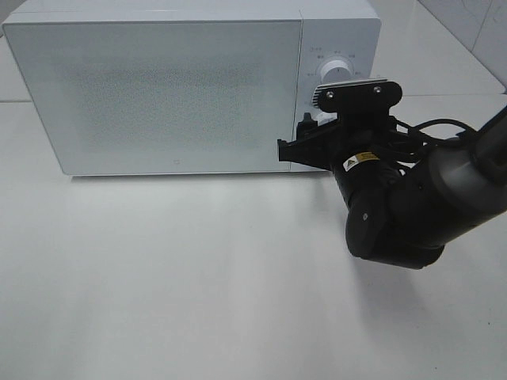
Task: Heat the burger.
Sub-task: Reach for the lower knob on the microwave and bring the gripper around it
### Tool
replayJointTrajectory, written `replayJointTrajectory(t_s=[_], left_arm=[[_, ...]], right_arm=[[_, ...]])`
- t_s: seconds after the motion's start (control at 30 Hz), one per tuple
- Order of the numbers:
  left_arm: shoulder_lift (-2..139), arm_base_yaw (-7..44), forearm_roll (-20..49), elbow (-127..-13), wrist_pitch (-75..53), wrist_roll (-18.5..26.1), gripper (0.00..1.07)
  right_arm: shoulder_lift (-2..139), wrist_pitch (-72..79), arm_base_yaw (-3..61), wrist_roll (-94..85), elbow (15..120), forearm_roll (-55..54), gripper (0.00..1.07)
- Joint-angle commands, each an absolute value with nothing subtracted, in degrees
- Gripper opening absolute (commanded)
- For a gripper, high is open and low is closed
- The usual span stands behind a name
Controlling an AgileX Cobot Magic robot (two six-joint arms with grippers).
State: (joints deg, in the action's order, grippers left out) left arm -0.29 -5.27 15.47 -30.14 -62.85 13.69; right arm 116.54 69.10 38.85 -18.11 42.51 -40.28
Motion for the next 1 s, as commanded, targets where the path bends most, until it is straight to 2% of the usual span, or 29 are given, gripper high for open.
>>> replayJointTrajectory(t_s=[0.03,0.8,0.9,1.0], left_arm=[[-1.4,-5.4,15.6,-30.0,-62.2,13.3,0.94],[-1.4,-5.4,15.6,-30.0,-62.2,13.3,0.94],[-1.4,-5.4,15.6,-30.0,-62.2,13.3,0.94],[-1.4,-5.4,15.6,-30.0,-62.2,13.3,0.94]], right_arm=[[117.7,69.2,37.8,-18.9,44.2,-38.8,0.70],[120.8,68.5,36.8,-18.4,47.4,-37.8,0.70],[120.8,68.6,36.8,-18.4,47.4,-37.8,0.67],[120.8,68.4,36.8,-18.4,47.4,-37.8,0.58]])
